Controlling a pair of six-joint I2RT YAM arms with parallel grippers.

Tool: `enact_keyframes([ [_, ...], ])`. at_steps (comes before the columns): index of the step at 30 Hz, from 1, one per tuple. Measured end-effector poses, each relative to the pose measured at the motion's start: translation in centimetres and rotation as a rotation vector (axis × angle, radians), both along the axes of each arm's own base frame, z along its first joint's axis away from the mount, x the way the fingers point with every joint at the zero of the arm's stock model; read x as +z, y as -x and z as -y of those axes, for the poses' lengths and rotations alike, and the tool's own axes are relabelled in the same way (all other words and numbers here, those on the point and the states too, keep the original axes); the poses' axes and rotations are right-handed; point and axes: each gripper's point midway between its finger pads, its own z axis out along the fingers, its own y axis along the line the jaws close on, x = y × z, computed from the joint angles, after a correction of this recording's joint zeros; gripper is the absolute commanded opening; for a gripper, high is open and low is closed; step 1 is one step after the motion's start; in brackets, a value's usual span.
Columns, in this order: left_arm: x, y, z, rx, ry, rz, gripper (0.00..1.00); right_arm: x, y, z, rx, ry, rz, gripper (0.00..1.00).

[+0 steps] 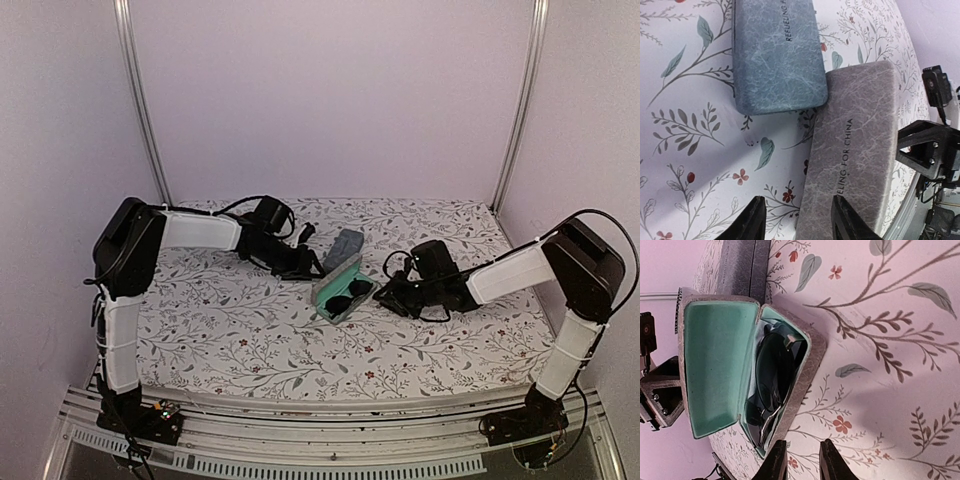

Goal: Organize the sunglasses
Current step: Close the sunglasses case at the center of the board.

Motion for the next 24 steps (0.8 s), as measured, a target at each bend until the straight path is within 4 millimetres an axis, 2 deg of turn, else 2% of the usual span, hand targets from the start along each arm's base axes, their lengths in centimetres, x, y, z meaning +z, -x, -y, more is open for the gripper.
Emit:
enact_keyframes([
  [7,1.7,-0.1,-0.1,0.038,0.099,-0.021,0.52,-0.3,-1.9,-1.9,0.041,-0.015,0.027,0.25],
  [12,2.4,-0.3,-0.4,0.055,0.150,-0.037,0.52,-1.0,-2.5,-2.6,0.062,-0.024,0.026,0.13],
  [17,2.9,-0.2,0.0,0.040,0.184,-0.044,0.52,-1.8,-2.6,-2.9,0.070,-0.023,0.011,0.07],
  [20,3.2,0.0,0.2,0.027,0.199,-0.047,0.51,-1.9,-2.8,-3.0,0.072,-0.026,0.010,0.08],
  [24,3.4,0.2,0.4,0.010,0.215,-0.051,0.52,-1.9,-3.1,-3.1,0.074,-0.028,0.011,0.13],
])
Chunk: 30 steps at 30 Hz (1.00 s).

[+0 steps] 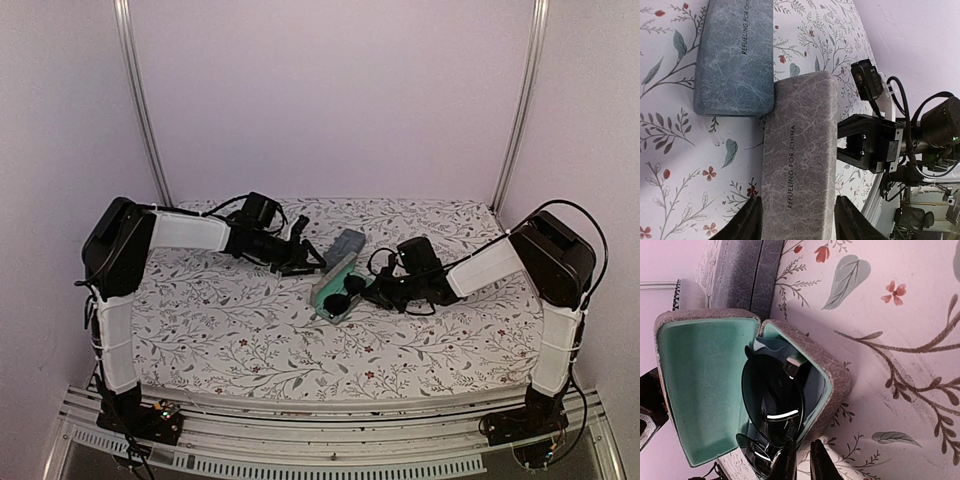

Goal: Organize the sunglasses
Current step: Close the sunglasses case at the center of the board.

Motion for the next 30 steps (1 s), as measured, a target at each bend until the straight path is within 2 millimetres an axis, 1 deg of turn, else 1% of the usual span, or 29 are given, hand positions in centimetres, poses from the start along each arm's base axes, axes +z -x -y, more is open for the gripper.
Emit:
enact_keyframes([
  [2,0.0,0.1,0.0,-0.006,0.004,-0.003,0.52,0.0,0.0,0.1,0.002,0.003,0.003,0.16],
  [5,-0.1,0.4,0.1,-0.014,0.010,-0.008,0.53,0.0,0.0,0.1,0.009,0.008,0.010,0.17],
  [7,-0.3,0.6,0.0,-0.020,0.011,-0.013,0.53,0.0,0.0,0.1,0.012,0.010,0.012,0.17],
  [9,-0.6,0.9,0.0,-0.026,0.009,-0.019,0.51,-0.1,0.0,0.1,0.011,0.011,0.012,0.14],
  [16,-1.0,1.4,0.1,-0.042,0.003,-0.020,0.47,-0.2,0.3,0.0,0.028,0.003,0.007,0.13],
  [24,-0.9,1.8,0.5,-0.053,0.002,-0.015,0.47,-0.2,0.9,-0.2,0.057,-0.009,0.003,0.14],
  [30,-1.0,2.2,1.0,-0.061,-0.006,-0.008,0.46,-0.8,1.9,0.1,0.072,-0.013,-0.018,0.07],
])
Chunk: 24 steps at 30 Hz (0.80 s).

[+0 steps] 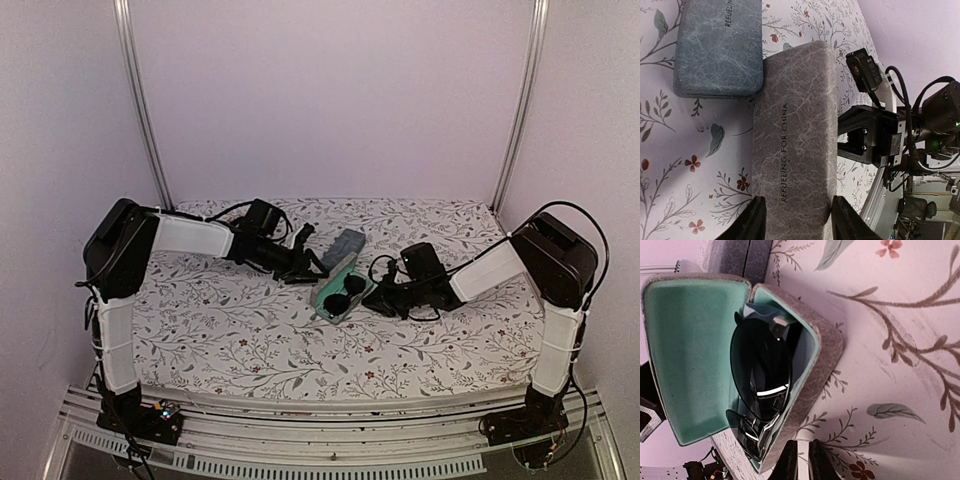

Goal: Organize the sunglasses
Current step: Close the sunglasses case at the center of the board.

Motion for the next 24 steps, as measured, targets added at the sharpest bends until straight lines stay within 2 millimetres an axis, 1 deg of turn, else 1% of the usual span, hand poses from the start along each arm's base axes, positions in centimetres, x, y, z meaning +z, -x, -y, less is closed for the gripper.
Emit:
enact_keyframes([
  [3,-0.1,0.1,0.1,-0.002,-0.005,0.004,0.45,-0.2,0.4,0.0,0.007,0.004,-0.017,0.04],
  [6,-0.1,0.2,0.3,-0.005,-0.009,0.011,0.44,-0.2,0.4,-0.1,0.010,0.013,-0.031,0.04],
  [12,0.0,0.4,0.7,-0.015,-0.011,0.024,0.36,-0.3,-0.4,-1.0,0.016,0.022,-0.046,0.03],
  [14,0.1,0.6,0.9,-0.021,-0.011,0.026,0.35,-0.3,-0.6,-1.2,0.016,0.021,-0.045,0.03],
  [18,0.1,0.7,1.1,-0.023,-0.019,0.033,0.36,-0.4,-0.8,-1.4,0.016,0.021,-0.055,0.03],
  [24,0.0,0.9,1.5,-0.022,-0.030,0.041,0.44,-0.4,-1.1,-1.6,0.011,0.006,-0.067,0.03],
])
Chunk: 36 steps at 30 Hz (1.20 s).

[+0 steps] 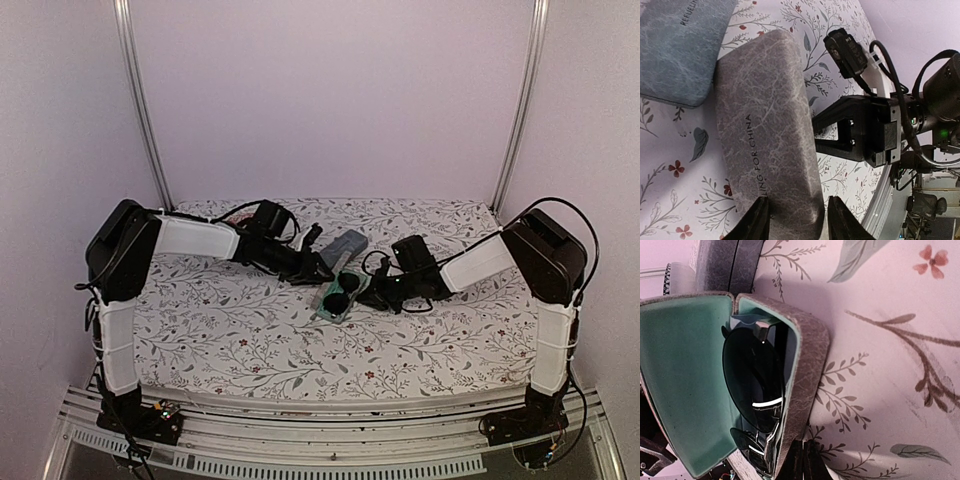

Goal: Organize the sunglasses
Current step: Close the sunglasses case at the center of the board, then move the sunglasses case at the center of the board.

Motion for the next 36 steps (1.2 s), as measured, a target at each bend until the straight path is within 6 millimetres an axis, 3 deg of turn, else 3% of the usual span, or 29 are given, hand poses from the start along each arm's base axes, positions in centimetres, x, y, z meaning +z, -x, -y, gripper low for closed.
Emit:
enact_keyframes([
  [13,-0.9,2.6,2.9,-0.079,0.006,-0.026,0.52,-0.1,-0.7,-0.5,-0.011,-0.022,0.006,0.03],
  [21,-1.5,3.2,3.3,-0.096,0.004,-0.043,0.55,0.0,-0.6,-0.6,-0.010,-0.029,0.009,0.04],
  [26,-1.1,2.5,3.0,-0.070,-0.023,0.004,0.67,0.3,0.0,0.1,-0.016,-0.020,0.028,0.12],
  [31,0.9,0.8,1.2,0.017,-0.103,0.134,0.96,1.1,1.0,2.1,-0.044,0.078,0.051,0.24],
  [34,1.4,-0.2,0.2,0.077,-0.164,0.189,0.98,1.7,1.1,3.1,-0.079,0.142,0.068,0.28],
  [36,0.7,-0.5,-0.2,0.113,-0.242,0.212,0.98,2.2,1.4,3.9,-0.107,0.174,0.076,0.30],
])
